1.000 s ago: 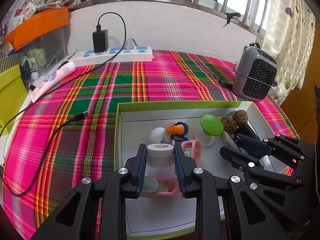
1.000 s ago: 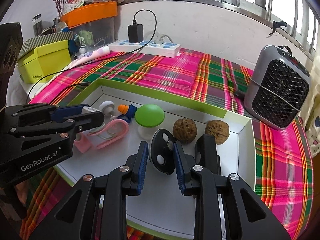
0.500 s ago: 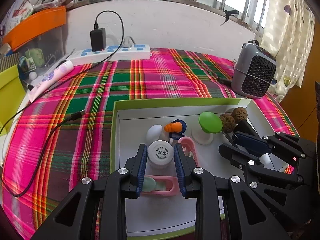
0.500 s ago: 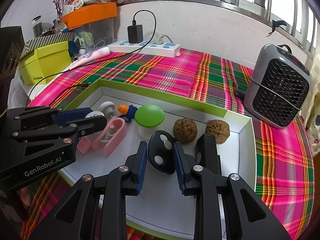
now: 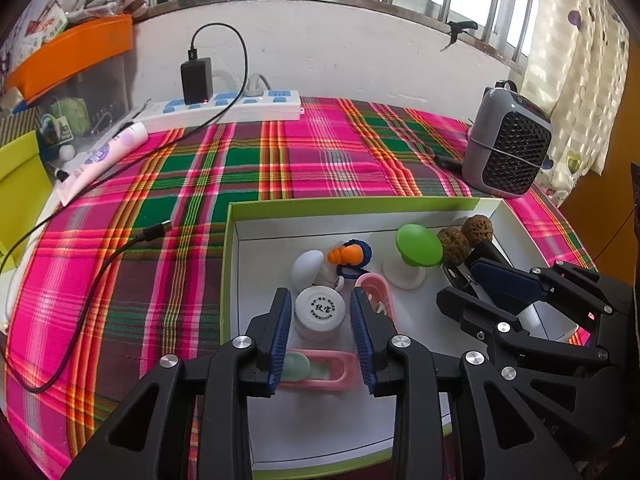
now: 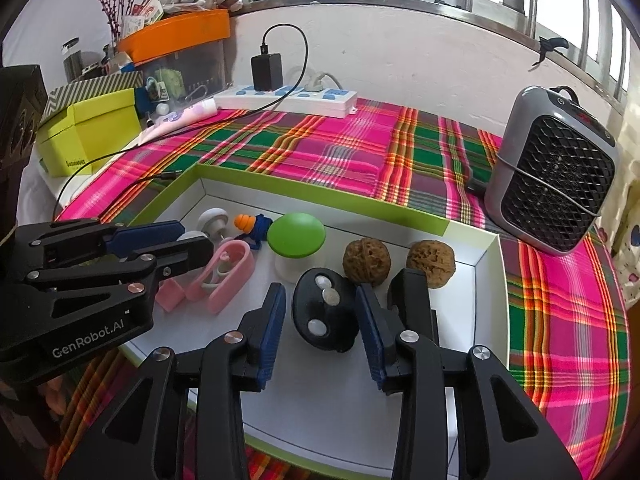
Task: Organize objects
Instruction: 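Lower and open the left gripper on the white container while the right releases the black disc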
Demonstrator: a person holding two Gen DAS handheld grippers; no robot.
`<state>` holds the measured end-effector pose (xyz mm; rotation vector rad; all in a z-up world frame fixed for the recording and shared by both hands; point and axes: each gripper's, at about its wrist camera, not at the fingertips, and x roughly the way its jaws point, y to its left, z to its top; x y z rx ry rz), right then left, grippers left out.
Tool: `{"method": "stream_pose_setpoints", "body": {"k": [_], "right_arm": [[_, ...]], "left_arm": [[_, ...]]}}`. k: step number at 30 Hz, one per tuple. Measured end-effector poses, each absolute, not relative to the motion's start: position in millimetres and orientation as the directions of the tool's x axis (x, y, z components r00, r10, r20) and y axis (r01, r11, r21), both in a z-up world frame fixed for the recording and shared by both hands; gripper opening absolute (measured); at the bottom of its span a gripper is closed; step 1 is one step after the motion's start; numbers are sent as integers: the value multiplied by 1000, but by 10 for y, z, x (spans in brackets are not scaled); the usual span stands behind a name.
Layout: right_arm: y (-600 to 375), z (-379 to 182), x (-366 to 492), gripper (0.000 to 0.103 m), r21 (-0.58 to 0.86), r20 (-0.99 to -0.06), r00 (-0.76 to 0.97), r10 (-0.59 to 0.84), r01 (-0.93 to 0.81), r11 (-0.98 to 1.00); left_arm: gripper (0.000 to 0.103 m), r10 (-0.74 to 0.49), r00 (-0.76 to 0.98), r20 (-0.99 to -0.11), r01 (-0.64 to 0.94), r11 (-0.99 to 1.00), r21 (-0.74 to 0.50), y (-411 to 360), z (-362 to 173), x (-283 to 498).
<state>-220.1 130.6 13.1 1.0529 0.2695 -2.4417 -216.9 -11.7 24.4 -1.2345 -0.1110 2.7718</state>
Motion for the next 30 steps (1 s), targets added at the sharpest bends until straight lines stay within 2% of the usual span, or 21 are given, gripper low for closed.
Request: {"method": "stream_pose_setpoints", "body": {"k": [30], "right_arm": [[1543, 386, -1569, 38, 80, -682, -642, -350, 411, -908]], "left_arm": [[36, 80, -722, -687, -64, -997, -50, 40, 575, -1416]]}}
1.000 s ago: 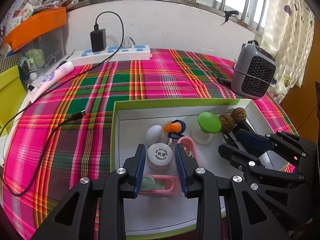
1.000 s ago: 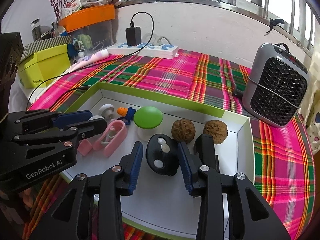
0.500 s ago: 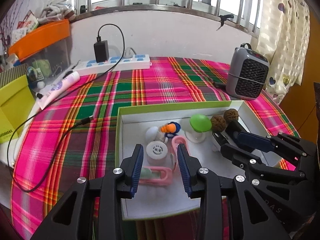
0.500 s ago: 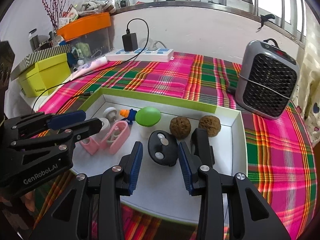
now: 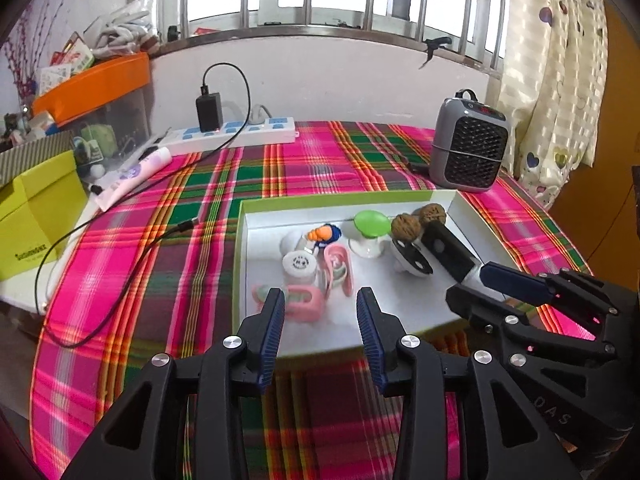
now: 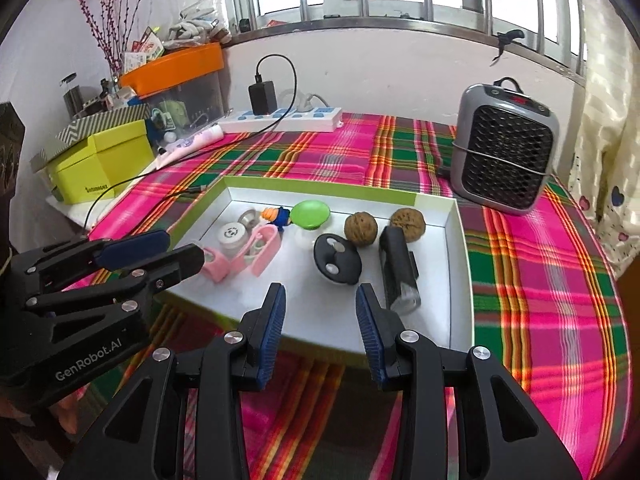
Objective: Organize objects
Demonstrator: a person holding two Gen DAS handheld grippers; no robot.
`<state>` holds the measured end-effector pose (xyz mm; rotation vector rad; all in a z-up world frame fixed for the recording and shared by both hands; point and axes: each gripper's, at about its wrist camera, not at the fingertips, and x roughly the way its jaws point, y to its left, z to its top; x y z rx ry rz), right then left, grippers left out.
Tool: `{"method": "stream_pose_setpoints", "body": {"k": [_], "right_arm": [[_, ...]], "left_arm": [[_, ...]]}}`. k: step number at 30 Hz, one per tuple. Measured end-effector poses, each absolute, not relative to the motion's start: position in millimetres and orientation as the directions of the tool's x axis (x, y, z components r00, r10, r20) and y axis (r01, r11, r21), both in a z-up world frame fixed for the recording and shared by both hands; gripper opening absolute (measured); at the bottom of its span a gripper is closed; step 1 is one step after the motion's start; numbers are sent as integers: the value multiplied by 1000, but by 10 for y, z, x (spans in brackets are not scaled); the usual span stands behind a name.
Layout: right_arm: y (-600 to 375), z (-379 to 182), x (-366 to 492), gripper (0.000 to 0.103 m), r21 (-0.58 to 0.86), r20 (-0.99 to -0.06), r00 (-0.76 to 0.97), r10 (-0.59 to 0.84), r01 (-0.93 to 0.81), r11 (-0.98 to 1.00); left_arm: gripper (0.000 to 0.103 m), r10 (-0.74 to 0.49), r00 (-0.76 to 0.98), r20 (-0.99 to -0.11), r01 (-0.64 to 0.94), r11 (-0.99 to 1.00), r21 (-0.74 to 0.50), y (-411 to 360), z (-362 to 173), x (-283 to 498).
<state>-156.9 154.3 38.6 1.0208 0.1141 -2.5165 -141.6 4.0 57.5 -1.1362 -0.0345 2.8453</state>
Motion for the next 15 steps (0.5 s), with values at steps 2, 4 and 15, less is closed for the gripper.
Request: {"method": "stream_pose_setpoints", "body": {"k": [2, 4, 15], "right_arm": [[1557, 395, -1516, 38, 87, -683, -641, -352, 407, -909], [1566, 398, -1451, 38, 85, -684, -641, -348, 403, -911], [1675, 215, -1167, 38, 89, -730, -611, -305, 357, -930]], "left_arm": [[36, 76, -722, -687, -60, -997, -47, 53, 575, -1349], [36, 72, -724, -686, -59, -997, -42, 65, 573, -1294], [38, 62, -668, -742, -48, -998, -41, 151, 306, -999]]}}
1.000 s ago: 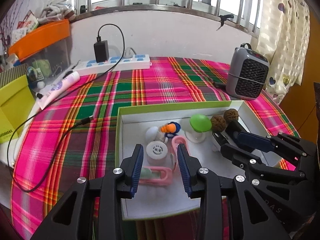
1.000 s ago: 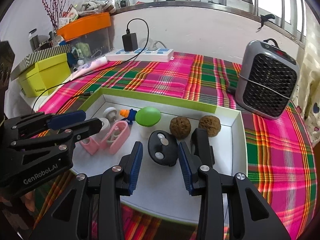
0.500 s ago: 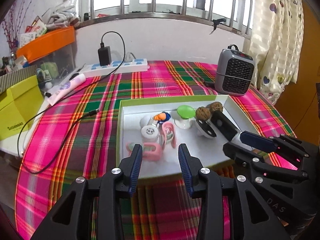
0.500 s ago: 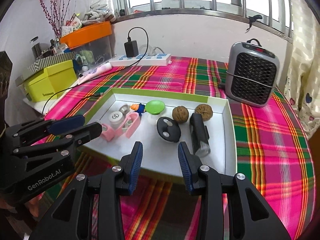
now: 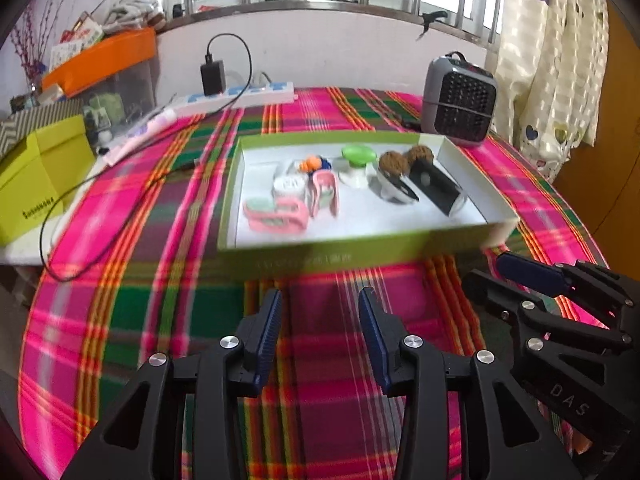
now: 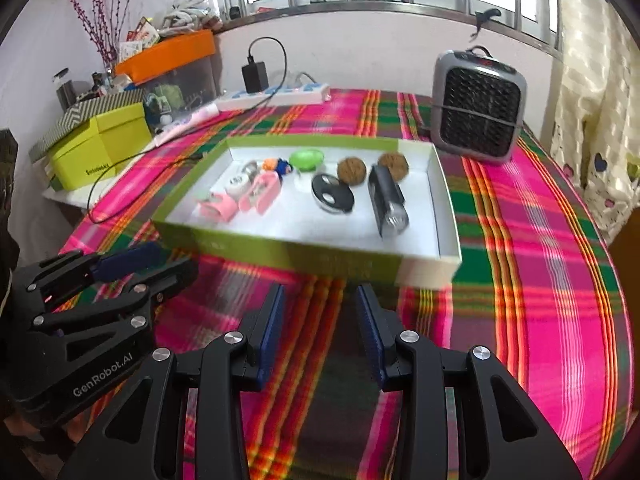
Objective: Organize objects
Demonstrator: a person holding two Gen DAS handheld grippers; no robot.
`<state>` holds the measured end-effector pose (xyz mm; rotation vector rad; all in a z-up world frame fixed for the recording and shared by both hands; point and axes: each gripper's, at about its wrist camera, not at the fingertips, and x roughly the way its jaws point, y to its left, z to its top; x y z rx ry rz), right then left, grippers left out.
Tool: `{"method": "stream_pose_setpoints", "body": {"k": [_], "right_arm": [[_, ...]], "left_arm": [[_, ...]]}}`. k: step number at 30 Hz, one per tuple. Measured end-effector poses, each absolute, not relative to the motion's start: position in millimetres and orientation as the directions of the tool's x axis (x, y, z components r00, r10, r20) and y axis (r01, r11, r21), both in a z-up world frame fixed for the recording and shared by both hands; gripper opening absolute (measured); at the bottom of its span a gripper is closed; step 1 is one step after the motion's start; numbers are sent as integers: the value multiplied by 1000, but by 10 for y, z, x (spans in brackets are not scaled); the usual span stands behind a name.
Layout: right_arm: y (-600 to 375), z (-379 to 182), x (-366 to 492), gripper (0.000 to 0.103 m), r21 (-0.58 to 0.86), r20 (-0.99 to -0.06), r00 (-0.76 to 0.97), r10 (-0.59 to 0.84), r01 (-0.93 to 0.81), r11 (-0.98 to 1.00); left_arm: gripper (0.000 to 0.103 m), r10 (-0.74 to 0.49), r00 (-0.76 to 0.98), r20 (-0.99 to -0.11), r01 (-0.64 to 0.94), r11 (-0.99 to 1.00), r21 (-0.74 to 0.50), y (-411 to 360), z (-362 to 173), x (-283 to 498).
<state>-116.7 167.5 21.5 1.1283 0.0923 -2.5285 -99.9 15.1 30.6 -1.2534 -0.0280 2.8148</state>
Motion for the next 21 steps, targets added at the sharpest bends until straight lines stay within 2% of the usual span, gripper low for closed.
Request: {"method": "stream_pose_setpoints", "body": {"k": [14, 17, 18, 21], "right_arm": [[1850, 11, -999, 38, 48, -780, -590, -211, 280, -959], [1871, 13, -1013, 39, 45, -780, -593, -201, 268, -962], [1871, 13, -1018, 39, 42, -779, -594, -198, 266, -963], [1841, -1, -1018, 52, 26, -780, -597, -189, 270, -962]], "left_arm": [[38, 4, -633, -774, -5, -1000, -1, 285, 113, -844], [42, -5, -635, -772, 10, -1000, -1, 301, 106, -841], [44, -11, -635, -773, 11, -1000, 6, 313, 105, -839], [47, -12, -633, -774, 9, -1000, 8, 325, 100, -841]]}}
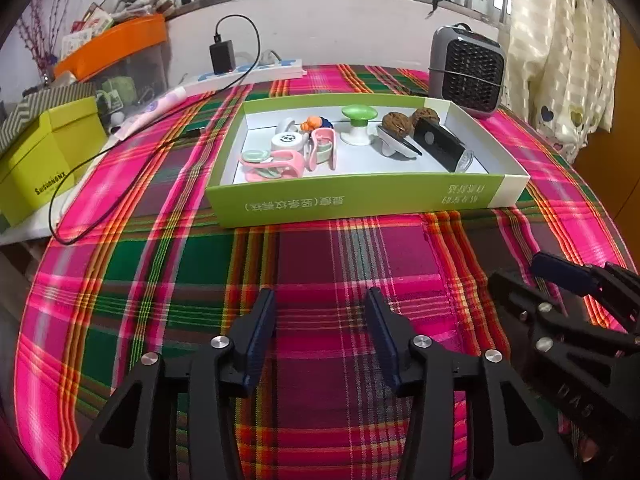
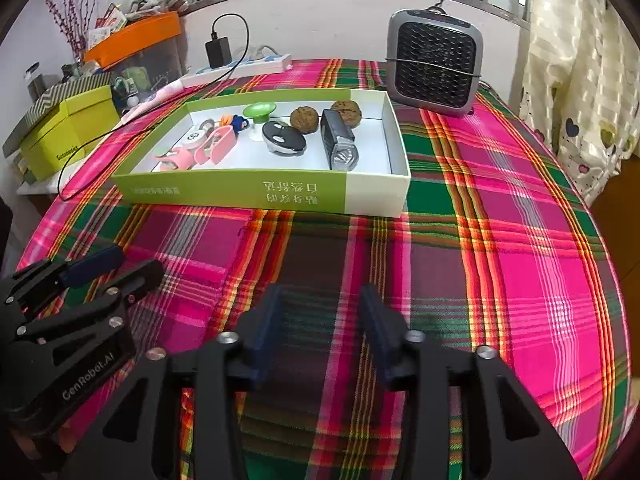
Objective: Organize objects
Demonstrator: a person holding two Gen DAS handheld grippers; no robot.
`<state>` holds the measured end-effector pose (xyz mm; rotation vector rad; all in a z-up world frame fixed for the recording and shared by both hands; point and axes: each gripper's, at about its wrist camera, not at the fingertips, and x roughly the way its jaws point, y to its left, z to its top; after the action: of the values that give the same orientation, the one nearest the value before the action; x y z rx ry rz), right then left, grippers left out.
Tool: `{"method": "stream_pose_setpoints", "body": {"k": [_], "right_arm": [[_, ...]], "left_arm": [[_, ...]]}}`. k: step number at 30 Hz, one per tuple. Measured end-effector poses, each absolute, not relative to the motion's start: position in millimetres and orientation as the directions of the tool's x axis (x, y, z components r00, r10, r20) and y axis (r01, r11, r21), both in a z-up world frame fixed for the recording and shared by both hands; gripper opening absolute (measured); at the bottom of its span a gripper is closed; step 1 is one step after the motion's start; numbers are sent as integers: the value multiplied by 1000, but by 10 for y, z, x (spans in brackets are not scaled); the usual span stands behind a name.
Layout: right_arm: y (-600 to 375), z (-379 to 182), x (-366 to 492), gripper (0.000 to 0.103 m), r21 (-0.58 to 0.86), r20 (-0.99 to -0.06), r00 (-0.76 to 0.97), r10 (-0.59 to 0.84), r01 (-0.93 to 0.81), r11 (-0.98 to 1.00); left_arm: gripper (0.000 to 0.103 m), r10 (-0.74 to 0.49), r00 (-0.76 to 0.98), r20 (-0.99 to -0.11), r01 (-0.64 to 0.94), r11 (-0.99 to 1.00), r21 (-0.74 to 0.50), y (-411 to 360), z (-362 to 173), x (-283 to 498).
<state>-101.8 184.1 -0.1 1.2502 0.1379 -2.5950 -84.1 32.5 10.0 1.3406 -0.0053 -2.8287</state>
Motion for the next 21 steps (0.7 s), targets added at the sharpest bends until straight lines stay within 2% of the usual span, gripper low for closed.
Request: {"method": "stream_pose_setpoints", "body": {"k": [12, 21], "right_arm": [[1812, -6, -1031, 53, 6, -782, -600, -172, 268, -963], [1812, -3, -1046, 54, 5, -782, -600, -169, 266, -964]], "left_arm": [[56, 6, -630, -776, -2, -1000, -6, 341, 95, -852], [58, 5, -630, -777, -5, -1000, -3, 348, 96, -856]]}}
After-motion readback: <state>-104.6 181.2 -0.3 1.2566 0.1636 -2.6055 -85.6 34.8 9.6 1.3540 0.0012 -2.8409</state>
